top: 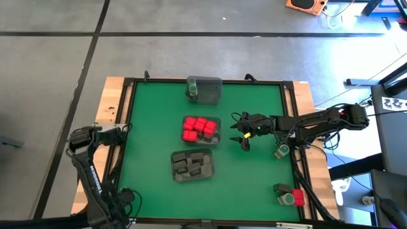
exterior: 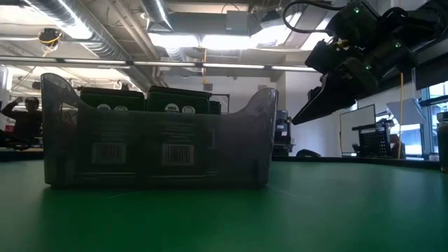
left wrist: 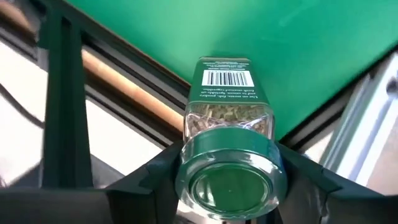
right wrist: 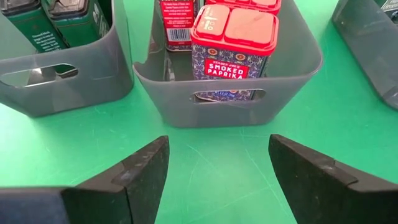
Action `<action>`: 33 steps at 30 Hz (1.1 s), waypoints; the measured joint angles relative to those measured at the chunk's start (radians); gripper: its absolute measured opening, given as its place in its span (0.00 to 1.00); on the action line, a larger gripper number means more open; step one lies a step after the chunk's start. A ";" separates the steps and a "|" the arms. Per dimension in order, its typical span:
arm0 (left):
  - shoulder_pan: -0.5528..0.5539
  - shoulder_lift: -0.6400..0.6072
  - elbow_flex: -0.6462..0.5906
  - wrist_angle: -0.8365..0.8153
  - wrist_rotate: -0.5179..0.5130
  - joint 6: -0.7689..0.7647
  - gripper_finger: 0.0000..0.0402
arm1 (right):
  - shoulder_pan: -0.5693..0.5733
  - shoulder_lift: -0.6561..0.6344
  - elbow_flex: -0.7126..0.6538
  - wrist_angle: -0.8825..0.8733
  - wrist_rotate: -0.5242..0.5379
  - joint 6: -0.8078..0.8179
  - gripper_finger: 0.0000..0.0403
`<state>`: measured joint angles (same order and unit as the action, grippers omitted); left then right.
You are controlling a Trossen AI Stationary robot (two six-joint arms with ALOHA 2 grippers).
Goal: Sort spices by type
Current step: Put the green seasoning bottle into the top gray bin
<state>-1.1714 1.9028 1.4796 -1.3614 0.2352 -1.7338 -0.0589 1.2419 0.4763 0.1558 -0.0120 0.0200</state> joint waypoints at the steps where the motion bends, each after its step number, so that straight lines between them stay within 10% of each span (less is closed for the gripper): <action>1: 0.012 -0.001 -0.001 -0.005 0.000 -0.014 0.49 | 0.000 0.000 0.000 0.000 0.000 0.000 0.68; 16: 0.344 -0.194 0.004 -0.073 -0.223 0.181 0.49 | 0.000 0.000 0.000 0.004 0.000 0.001 0.68; 33: 0.903 -0.291 0.028 -0.045 -0.419 0.973 0.49 | 0.000 0.000 0.000 0.022 0.000 -0.002 0.68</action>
<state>-0.2684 1.6115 1.5081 -1.4063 -0.1838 -0.7609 -0.0593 1.2418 0.4762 0.1780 -0.0117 0.0176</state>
